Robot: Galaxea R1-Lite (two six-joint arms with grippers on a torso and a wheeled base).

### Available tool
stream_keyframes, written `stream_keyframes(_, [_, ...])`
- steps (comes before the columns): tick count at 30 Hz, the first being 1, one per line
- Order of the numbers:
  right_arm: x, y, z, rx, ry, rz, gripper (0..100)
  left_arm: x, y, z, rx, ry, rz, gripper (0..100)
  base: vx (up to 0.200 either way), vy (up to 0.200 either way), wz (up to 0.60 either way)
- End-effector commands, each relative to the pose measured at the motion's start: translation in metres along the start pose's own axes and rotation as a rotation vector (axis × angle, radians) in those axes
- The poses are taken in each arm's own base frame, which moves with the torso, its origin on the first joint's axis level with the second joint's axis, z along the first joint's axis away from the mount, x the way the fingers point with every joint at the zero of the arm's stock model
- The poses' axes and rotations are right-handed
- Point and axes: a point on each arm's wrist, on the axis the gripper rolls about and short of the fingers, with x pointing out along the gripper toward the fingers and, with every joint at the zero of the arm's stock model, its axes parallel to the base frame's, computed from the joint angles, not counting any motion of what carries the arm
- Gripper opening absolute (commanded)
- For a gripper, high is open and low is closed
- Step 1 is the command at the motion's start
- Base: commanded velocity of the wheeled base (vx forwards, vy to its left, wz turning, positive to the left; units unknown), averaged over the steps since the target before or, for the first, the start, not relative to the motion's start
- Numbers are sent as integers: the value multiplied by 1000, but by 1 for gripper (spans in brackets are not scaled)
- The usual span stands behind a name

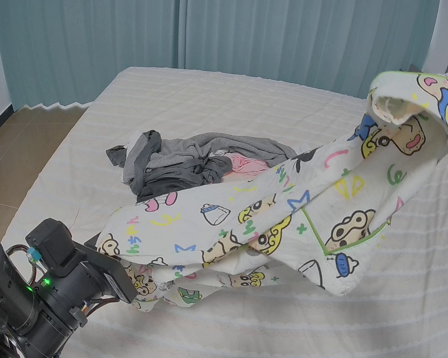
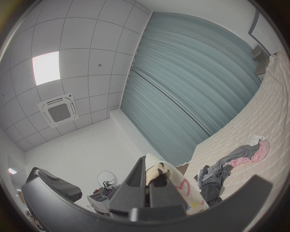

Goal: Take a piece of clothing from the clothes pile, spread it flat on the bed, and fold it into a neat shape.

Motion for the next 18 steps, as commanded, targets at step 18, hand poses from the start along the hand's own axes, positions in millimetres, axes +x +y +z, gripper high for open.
stream_keyframes(18, [-1, -1, -2, 2, 15, 4, 0, 1, 1, 1, -5, -13, 4, 0, 0, -167, 0])
